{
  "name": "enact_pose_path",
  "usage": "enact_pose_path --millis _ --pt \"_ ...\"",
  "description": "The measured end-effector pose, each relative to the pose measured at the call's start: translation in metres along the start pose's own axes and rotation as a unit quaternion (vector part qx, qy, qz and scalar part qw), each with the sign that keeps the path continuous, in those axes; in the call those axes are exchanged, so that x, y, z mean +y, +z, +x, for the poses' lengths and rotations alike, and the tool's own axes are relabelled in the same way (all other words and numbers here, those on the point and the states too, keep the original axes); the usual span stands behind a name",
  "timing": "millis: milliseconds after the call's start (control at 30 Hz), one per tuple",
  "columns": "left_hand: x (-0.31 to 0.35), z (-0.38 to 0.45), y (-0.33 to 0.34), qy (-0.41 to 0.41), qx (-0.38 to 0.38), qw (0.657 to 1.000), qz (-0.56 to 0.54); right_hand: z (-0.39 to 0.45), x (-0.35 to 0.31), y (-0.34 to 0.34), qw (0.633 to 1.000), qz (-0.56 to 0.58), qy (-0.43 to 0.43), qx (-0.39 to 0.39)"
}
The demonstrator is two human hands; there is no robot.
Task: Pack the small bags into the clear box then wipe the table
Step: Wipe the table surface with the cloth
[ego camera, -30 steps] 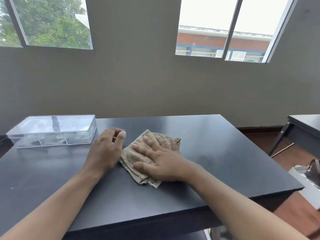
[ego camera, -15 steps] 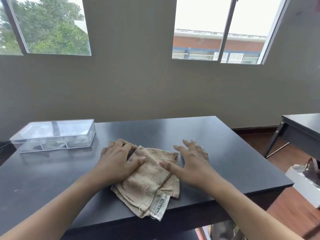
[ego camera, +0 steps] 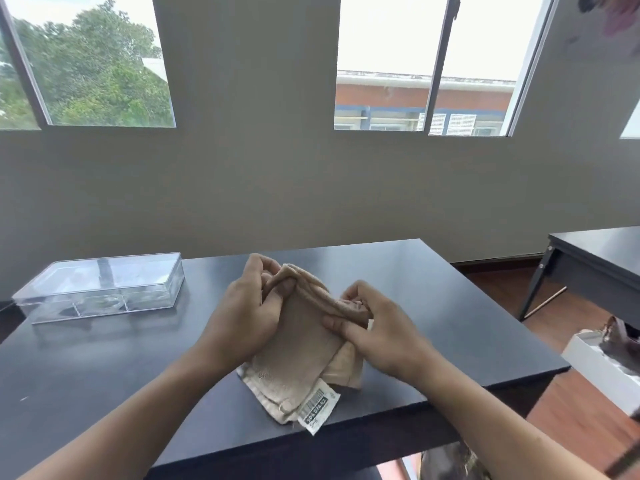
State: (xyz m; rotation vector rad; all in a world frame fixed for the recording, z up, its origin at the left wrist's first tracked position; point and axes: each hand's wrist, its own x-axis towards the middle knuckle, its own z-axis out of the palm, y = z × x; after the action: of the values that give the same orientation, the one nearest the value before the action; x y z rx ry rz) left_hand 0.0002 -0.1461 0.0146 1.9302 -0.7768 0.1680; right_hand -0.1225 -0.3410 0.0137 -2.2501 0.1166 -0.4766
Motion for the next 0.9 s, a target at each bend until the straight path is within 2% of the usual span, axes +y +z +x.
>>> enact_pose_path --millis 100,133,200,333,467,533,667,767,833,900 --pt "0.026 0.0 0.014 0.003 0.033 0.999 -0.006 -0.001 0.004 -0.03 0.975 0.22 0.023 0.002" --pt "0.035 0.0 0.021 0.0 0.036 0.999 -0.013 -0.001 0.008 -0.04 0.963 0.266 0.031 0.009" --pt "0.049 0.0 0.037 -0.008 0.03 0.999 -0.029 -0.001 0.017 -0.06 0.957 0.286 0.042 0.034" --pt "0.068 0.004 0.082 -0.014 -0.005 0.998 -0.061 0.002 0.041 -0.1 0.973 0.205 0.069 0.086" --pt "0.084 0.01 0.129 -0.135 -0.046 0.969 -0.202 0.003 0.063 -0.143 0.975 0.179 0.118 0.062" --pt "0.089 0.01 0.15 -0.167 -0.065 0.954 -0.242 0.003 0.074 -0.161 0.976 0.161 0.137 0.053" --pt "0.092 0.01 0.184 -0.167 -0.109 0.945 -0.26 0.006 0.096 -0.185 0.979 0.103 0.17 0.037" --pt "0.092 0.01 0.198 -0.197 -0.137 0.93 -0.278 0.012 0.112 -0.192 0.98 0.06 0.188 0.019" --pt "0.09 0.013 0.2 -0.212 -0.151 0.927 -0.271 0.017 0.123 -0.192 0.981 -0.008 0.191 0.022" --pt "0.086 0.015 0.198 -0.213 -0.146 0.937 -0.235 0.02 0.13 -0.189 0.975 -0.104 0.194 0.041"
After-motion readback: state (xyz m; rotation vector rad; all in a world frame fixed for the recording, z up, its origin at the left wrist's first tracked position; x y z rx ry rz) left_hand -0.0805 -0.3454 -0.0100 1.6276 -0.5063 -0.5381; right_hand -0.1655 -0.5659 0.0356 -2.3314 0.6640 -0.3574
